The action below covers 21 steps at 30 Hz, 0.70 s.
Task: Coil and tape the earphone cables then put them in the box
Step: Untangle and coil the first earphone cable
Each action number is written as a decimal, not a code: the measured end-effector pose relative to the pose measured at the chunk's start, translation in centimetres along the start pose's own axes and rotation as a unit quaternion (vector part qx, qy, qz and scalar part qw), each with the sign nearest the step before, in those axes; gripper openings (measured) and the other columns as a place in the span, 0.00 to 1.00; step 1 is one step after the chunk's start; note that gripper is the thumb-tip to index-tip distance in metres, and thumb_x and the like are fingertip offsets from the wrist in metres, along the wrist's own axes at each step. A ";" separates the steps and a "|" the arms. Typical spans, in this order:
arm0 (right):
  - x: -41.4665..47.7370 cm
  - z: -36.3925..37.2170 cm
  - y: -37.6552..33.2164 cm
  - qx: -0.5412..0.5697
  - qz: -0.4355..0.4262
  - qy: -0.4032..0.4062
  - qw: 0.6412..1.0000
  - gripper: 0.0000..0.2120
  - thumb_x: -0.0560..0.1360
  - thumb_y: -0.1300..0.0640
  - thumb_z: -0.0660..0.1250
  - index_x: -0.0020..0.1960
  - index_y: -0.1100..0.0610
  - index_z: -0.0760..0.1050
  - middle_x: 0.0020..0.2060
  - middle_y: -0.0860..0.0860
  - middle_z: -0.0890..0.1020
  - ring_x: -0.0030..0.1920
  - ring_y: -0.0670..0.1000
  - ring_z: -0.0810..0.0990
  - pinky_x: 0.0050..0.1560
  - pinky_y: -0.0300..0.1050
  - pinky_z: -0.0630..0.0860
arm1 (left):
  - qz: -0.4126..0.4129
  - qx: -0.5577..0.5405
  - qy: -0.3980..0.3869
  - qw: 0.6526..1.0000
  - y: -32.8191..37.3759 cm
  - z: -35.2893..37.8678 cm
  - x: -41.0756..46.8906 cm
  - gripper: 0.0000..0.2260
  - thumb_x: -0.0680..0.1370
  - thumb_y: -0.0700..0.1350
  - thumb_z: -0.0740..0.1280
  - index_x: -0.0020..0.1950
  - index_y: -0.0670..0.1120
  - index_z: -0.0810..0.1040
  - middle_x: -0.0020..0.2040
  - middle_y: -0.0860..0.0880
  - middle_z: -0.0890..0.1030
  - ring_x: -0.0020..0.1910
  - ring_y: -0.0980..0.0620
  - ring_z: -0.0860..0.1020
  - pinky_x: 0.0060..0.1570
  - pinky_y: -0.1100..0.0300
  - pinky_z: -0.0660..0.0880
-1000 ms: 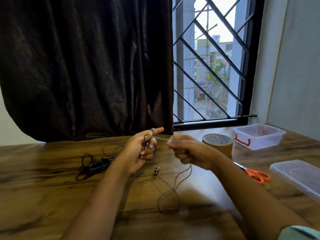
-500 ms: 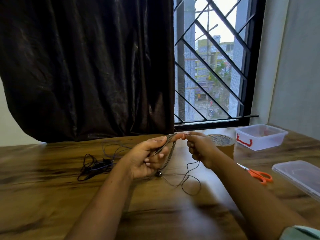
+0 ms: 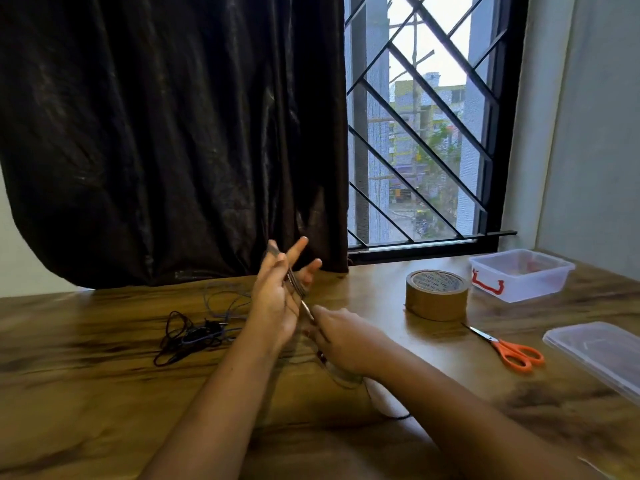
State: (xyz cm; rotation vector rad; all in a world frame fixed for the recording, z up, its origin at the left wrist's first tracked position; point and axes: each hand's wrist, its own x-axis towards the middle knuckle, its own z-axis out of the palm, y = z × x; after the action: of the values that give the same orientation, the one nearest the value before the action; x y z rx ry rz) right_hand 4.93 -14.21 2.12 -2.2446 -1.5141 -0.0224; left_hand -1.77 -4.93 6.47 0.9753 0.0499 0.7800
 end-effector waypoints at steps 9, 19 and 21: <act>-0.5 -3.3 1.2 -0.094 -0.034 0.075 0.992 0.11 0.79 0.46 0.61 0.51 0.51 0.78 0.43 0.50 0.80 0.44 0.52 0.77 0.36 0.42 0.65 | 0.085 0.493 -0.024 0.866 -1.3 -1.8 0.7 0.25 0.83 0.42 0.52 0.77 0.56 0.47 0.56 0.49 0.80 0.39 0.50 0.81 0.44 0.56 0.78; -1.0 -5.1 4.1 -0.196 -0.033 0.154 0.968 0.16 0.78 0.38 0.54 0.55 0.44 0.76 0.48 0.45 0.78 0.48 0.50 0.79 0.40 0.42 0.67 | -0.091 0.507 -0.177 0.839 -1.6 -1.0 0.5 0.15 0.83 0.38 0.53 0.68 0.42 0.69 0.28 0.48 0.70 0.19 0.61 0.67 0.20 0.68 0.63; -1.1 -5.2 4.4 -0.213 -0.023 0.161 0.963 0.15 0.80 0.42 0.53 0.56 0.46 0.75 0.49 0.45 0.79 0.49 0.50 0.80 0.45 0.44 0.69 | -0.127 0.491 -0.202 0.838 -1.1 -0.8 0.3 0.13 0.83 0.39 0.53 0.62 0.41 0.72 0.27 0.48 0.68 0.19 0.60 0.64 0.19 0.68 0.61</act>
State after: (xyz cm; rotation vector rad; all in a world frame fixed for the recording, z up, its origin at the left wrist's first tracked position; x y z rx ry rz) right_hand 9.54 -18.40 5.07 -2.3689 -1.4824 -0.7562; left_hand -1.23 -4.58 5.26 2.0538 0.2248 0.2390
